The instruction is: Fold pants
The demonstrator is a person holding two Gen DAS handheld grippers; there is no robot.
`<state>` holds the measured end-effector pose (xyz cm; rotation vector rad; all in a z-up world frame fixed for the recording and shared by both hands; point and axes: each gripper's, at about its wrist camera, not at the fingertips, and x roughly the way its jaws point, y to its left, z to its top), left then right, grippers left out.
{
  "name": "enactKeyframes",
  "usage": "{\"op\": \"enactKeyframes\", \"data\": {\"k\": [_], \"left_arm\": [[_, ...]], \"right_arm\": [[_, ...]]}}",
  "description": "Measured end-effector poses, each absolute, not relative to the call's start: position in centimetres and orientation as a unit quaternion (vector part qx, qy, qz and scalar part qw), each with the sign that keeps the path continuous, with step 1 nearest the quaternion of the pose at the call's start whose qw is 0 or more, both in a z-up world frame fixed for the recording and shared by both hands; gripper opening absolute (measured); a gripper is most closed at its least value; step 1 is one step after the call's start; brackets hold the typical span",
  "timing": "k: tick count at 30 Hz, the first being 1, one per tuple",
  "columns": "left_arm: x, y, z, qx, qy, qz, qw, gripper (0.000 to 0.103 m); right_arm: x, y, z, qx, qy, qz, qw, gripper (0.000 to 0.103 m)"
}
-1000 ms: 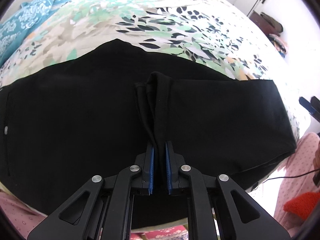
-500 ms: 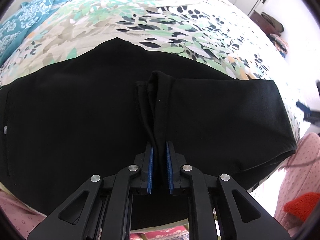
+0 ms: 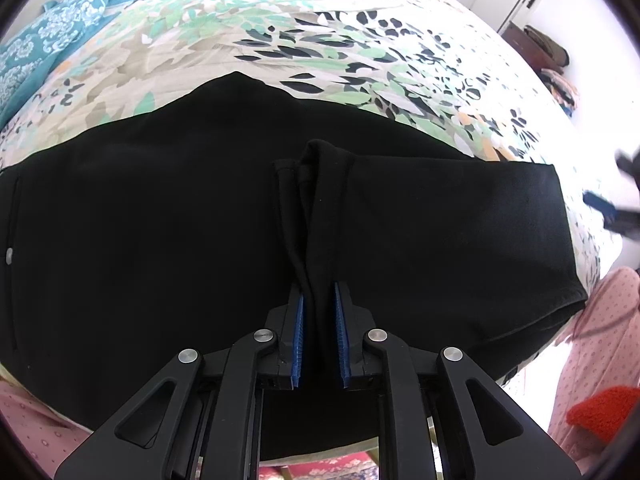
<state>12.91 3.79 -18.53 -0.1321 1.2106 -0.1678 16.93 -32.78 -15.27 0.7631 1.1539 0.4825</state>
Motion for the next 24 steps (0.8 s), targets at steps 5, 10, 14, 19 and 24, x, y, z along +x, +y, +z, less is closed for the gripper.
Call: {"op": "enactKeyframes", "data": {"k": [5,10,14,19,24], "left_arm": [[12.8,3.9,-18.7,-0.064,0.568,-0.078,0.817,0.016],[12.8,3.9,-18.6,-0.066,0.567,-0.077,0.817,0.017],[13.0,4.1,-18.6,-0.078,0.571,-0.075,0.814,0.020],[13.0,4.4,-18.5,-0.086,0.569,-0.071,0.815,0.028],[12.8,4.7,-17.8,-0.088,0.555,-0.068,0.824,0.053]], "right_arm": [[19.3,-32.7,-20.2,0.375,0.560,0.165,0.720,0.083],[16.9,-32.4,-16.6,0.365,0.546,0.192,0.729,0.083],[13.0,-30.4,-15.0,0.352,0.558,0.255,0.707,0.085],[9.9,-29.1,-19.6,0.324,0.606,0.236,0.687,0.086],[10.2,-28.8,-18.7,0.316,0.581,0.235,0.712,0.086]]}}
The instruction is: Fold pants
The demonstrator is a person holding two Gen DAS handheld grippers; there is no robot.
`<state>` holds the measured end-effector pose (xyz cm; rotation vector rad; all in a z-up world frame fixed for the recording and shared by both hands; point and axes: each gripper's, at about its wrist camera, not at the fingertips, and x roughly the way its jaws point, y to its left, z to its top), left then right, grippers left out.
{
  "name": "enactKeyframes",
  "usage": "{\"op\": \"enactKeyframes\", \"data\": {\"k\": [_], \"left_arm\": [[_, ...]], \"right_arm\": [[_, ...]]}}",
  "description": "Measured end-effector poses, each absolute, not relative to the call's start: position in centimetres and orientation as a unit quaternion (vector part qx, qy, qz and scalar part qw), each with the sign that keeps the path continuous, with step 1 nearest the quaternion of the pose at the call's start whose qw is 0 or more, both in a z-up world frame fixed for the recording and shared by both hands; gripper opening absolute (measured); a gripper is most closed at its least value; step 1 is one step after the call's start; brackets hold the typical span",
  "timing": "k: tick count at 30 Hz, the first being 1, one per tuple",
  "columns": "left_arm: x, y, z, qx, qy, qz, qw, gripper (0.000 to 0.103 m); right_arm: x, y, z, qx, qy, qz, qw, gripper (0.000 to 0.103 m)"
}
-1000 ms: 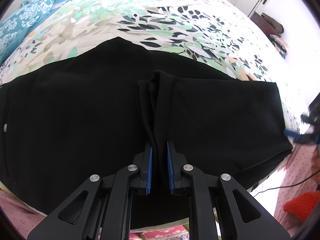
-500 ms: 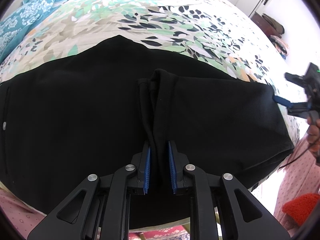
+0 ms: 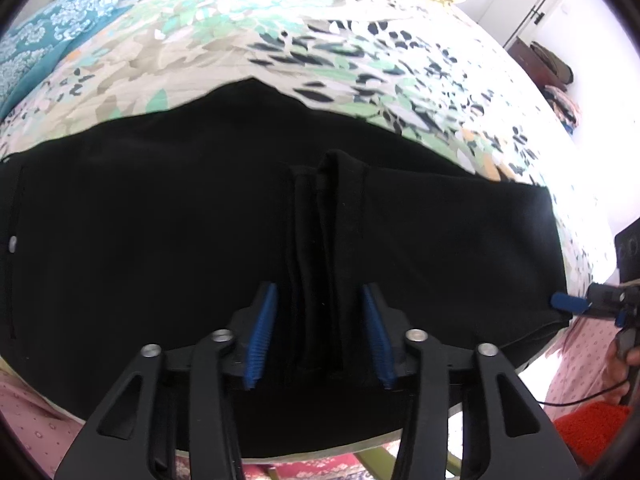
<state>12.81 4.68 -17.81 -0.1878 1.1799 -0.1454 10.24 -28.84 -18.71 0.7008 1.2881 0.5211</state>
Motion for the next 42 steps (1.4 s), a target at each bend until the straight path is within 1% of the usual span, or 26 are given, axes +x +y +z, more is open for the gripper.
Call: {"op": "enactKeyframes", "data": {"k": [1,3,7,11,18,23,26,29,30,32,35,37,38,39,42], "left_arm": [[12.7,4.9,-17.4,-0.095,0.546,-0.070,0.829,0.056],[12.6,5.4,-16.4,-0.110,0.527,-0.074,0.839,0.065],[12.5,6.6,-15.2,-0.129,0.503,-0.062,0.852,0.071],[12.9,9.3,-15.0,-0.160,0.493,-0.019,0.855,0.082],[12.5,16.2,-16.0,-0.279,0.485,0.062,0.827,0.082],[12.1,19.4,-15.1,-0.301,0.475,0.071,0.824,0.082],[12.4,24.2,-13.1,-0.324,0.454,0.082,0.826,0.083],[12.5,30.8,-12.5,-0.344,0.466,0.122,0.806,0.086],[12.7,31.9,-12.7,-0.342,0.473,0.128,0.802,0.086],[13.2,34.2,-13.9,-0.327,0.506,0.133,0.787,0.087],[14.3,34.7,-16.5,-0.287,0.554,0.116,0.773,0.087],[14.9,34.7,-17.7,-0.257,0.563,0.142,0.772,0.087],[15.2,34.9,-18.6,-0.253,0.566,0.151,0.770,0.090],[15.3,35.0,-19.4,-0.260,0.567,0.151,0.767,0.095],[15.4,35.4,-21.0,-0.291,0.564,0.139,0.760,0.100]], "right_arm": [[10.3,-28.9,-18.1,0.315,0.566,0.239,0.723,0.086],[10.2,-29.1,-17.1,0.313,0.541,0.242,0.742,0.086],[9.6,-29.3,-15.9,0.255,0.515,0.211,0.791,0.086],[9.6,-29.3,-15.5,0.247,0.506,0.208,0.800,0.086],[9.9,-29.3,-15.4,0.238,0.507,0.212,0.801,0.086],[9.8,-29.3,-15.5,0.241,0.506,0.209,0.801,0.086],[9.8,-29.5,-15.3,0.242,0.502,0.206,0.804,0.086],[9.9,-29.7,-15.5,0.248,0.504,0.204,0.801,0.086],[10.0,-29.7,-15.6,0.252,0.506,0.204,0.800,0.086],[10.2,-29.7,-15.8,0.257,0.508,0.204,0.796,0.086],[10.3,-29.4,-15.7,0.255,0.509,0.206,0.796,0.086],[10.2,-29.1,-15.6,0.247,0.510,0.208,0.797,0.086],[10.2,-28.9,-15.6,0.244,0.511,0.208,0.797,0.086],[10.1,-28.9,-15.6,0.243,0.513,0.208,0.797,0.086],[10.0,-28.9,-15.8,0.245,0.516,0.205,0.795,0.086]]}}
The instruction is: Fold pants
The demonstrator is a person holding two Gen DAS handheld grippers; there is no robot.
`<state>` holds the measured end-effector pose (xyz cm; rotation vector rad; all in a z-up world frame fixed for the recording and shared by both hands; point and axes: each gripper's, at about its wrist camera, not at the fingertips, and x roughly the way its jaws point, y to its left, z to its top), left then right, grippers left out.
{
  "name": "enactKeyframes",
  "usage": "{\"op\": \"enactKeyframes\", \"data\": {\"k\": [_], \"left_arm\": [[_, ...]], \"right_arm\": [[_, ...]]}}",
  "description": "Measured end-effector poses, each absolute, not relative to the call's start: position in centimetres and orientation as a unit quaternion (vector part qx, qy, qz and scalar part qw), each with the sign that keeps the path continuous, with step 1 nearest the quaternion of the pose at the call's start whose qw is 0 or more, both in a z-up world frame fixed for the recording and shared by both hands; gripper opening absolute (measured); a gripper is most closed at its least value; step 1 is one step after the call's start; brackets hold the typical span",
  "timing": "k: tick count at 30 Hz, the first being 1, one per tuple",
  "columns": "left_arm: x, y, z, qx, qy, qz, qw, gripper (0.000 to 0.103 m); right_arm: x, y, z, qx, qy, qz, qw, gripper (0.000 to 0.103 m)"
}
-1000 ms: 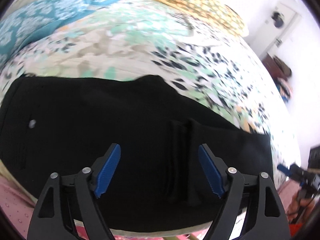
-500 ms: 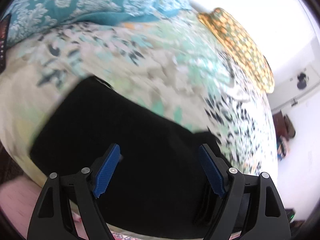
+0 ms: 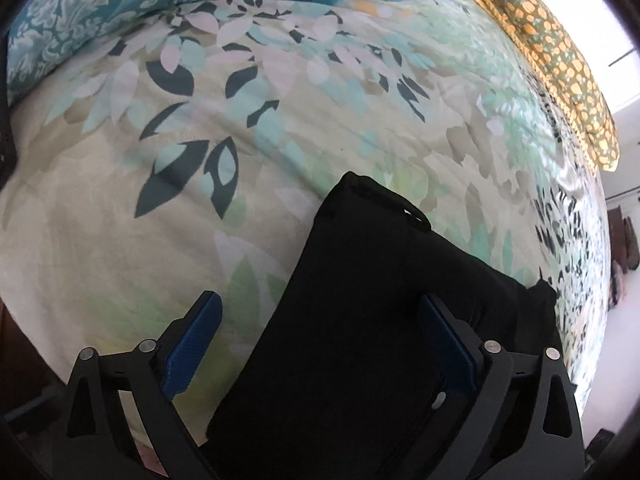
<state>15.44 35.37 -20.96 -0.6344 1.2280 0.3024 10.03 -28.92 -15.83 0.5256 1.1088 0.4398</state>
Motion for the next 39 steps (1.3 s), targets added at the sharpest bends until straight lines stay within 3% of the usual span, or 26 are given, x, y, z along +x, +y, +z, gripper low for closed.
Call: {"op": "enactKeyframes", "data": {"k": [5,7,9,12,13,20,28,33,37,39], "left_arm": [[14.9,35.5,-21.4,-0.333,0.557,0.115,0.752,0.099],[15.0,35.3,-21.2,-0.346,0.554,0.105,0.750,0.091],[15.0,34.8,-20.8,-0.348,0.554,0.093,0.751,0.056],[14.6,34.2,-19.6,-0.333,0.552,0.109,0.757,0.024],[14.3,34.1,-19.1,-0.338,0.547,0.113,0.757,0.021],[13.7,30.4,-12.1,-0.337,0.508,0.102,0.786,0.017],[14.8,14.7,-4.5,-0.227,0.481,0.033,0.846,0.015],[15.7,2.8,-7.2,-0.168,0.509,-0.042,0.843,0.009],[17.4,-5.5,-13.9,-0.147,0.579,-0.133,0.791,0.010],[17.2,-7.1,-14.8,-0.143,0.598,-0.153,0.773,0.014]], "right_arm": [[10.0,-29.0,-15.9,0.248,0.515,0.201,0.795,0.086],[10.1,-29.0,-15.9,0.248,0.515,0.202,0.795,0.086],[10.0,-29.1,-15.9,0.250,0.513,0.203,0.796,0.086],[10.1,-29.6,-15.8,0.259,0.508,0.204,0.796,0.086],[10.1,-29.8,-15.8,0.263,0.507,0.203,0.796,0.086],[10.3,-31.1,-16.2,0.296,0.500,0.201,0.789,0.086],[10.2,-31.8,-16.2,0.312,0.494,0.204,0.786,0.086],[9.9,-32.5,-15.9,0.317,0.487,0.198,0.789,0.086],[9.4,-33.2,-15.7,0.318,0.482,0.190,0.794,0.086],[9.1,-33.6,-15.5,0.318,0.478,0.185,0.798,0.086]]}}
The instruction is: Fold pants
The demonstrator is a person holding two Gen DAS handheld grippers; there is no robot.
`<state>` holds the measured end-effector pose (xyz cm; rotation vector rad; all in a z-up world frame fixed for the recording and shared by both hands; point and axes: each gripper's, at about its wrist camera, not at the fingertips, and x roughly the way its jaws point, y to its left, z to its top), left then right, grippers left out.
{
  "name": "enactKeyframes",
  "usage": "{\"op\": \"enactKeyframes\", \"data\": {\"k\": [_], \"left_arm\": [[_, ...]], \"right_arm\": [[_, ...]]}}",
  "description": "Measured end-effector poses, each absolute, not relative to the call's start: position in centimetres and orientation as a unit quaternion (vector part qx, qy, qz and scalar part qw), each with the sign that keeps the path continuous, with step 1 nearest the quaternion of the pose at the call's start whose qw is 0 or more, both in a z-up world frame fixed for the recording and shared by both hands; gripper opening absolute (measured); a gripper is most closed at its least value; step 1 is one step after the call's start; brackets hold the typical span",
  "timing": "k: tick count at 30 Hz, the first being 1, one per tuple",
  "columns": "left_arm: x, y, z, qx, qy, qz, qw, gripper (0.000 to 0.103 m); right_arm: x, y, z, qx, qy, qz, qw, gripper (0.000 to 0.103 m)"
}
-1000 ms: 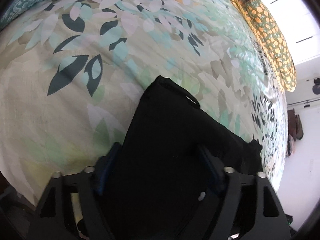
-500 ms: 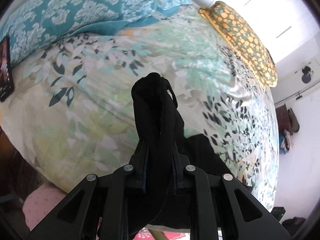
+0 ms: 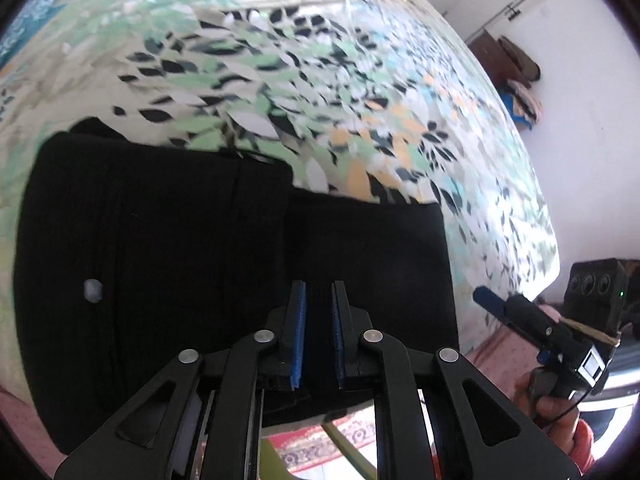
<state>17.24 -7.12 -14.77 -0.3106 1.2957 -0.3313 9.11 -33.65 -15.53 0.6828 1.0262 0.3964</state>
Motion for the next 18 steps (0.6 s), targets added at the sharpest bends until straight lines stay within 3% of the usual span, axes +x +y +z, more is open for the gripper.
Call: {"op": "enactKeyframes", "data": {"k": [1,2,3,6,10,18], "left_arm": [[16.8,-7.4,-14.2,-0.154,0.593,-0.176,0.771,0.017],[16.2,-7.3,-13.1,-0.163,0.580,-0.194,0.774,0.030],[15.8,-6.5,-11.2,-0.175,0.556,-0.211,0.785,0.050],[15.1,-2.3,-6.6,-0.188,0.481,-0.199,0.833,0.083],[14.5,5.7,-3.6,-0.175,0.416,-0.099,0.887,0.088],[11.9,15.3,-11.4,-0.213,0.433,0.061,0.874,0.087]], "right_arm": [[8.9,-34.0,-15.4,0.319,0.475,0.181,0.800,0.086],[8.8,-34.3,-15.4,0.322,0.471,0.177,0.802,0.086],[8.6,-34.7,-15.4,0.327,0.467,0.173,0.803,0.086],[8.7,-35.6,-15.5,0.342,0.461,0.160,0.803,0.086],[9.2,-34.6,-15.4,0.336,0.468,0.173,0.799,0.086],[11.2,-23.3,-16.6,0.341,0.537,0.382,0.671,0.086]]}}
